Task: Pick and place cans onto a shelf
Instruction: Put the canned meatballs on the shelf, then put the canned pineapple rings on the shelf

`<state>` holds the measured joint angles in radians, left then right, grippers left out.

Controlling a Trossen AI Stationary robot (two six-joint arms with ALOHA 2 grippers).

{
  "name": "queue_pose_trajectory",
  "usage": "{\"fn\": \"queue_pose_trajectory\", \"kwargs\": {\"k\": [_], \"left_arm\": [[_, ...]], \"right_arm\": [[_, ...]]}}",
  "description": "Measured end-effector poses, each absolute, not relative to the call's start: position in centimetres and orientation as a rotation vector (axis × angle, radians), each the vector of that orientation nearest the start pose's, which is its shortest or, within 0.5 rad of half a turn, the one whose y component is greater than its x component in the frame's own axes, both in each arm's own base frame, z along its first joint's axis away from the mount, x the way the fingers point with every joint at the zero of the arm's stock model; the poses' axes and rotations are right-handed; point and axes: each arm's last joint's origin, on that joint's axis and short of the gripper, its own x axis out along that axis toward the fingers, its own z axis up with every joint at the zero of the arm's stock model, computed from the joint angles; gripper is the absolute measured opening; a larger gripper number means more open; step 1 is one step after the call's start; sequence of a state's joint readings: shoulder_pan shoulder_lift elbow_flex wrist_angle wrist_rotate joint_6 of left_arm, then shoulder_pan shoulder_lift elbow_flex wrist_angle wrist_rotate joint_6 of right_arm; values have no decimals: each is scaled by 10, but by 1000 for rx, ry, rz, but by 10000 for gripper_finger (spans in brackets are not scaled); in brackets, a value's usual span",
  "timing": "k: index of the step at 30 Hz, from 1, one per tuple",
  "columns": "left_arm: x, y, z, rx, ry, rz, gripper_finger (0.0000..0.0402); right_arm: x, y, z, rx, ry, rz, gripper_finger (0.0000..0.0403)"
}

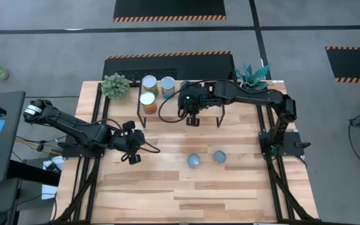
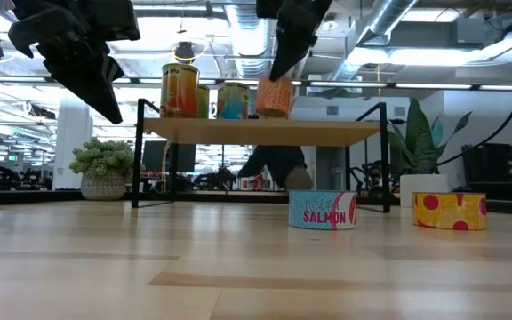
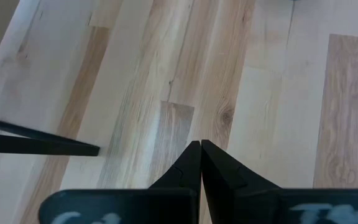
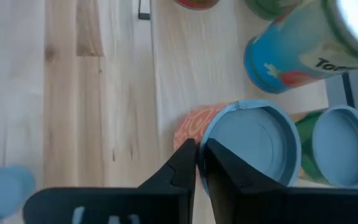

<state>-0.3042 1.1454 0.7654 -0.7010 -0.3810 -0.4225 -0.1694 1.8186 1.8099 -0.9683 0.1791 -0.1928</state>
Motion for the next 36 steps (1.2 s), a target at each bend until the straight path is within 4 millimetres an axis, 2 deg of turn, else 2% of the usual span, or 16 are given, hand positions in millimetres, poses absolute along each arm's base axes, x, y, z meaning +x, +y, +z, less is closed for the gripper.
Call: {"fn": "queue_pose_trajectory", "kwargs": {"k": [7, 13, 27, 32, 36], "left_arm": [[199, -51, 225, -23, 974, 279, 0], [199, -51, 225, -23, 974, 279, 0], [199, -51, 225, -25, 973, 280, 0], [199, -51, 225, -29, 973, 281, 0], [199, -51, 225, -30, 972, 282, 0]], "right_arm": [[384, -76, 322, -226, 1078, -207, 57], [382, -76, 322, -223, 1091, -202, 61], [381, -70, 323, -257, 1107, -230, 136], [381, -64, 340, -265, 1072, -224, 149], [373, -46, 361, -230, 1095, -212, 150]]}}
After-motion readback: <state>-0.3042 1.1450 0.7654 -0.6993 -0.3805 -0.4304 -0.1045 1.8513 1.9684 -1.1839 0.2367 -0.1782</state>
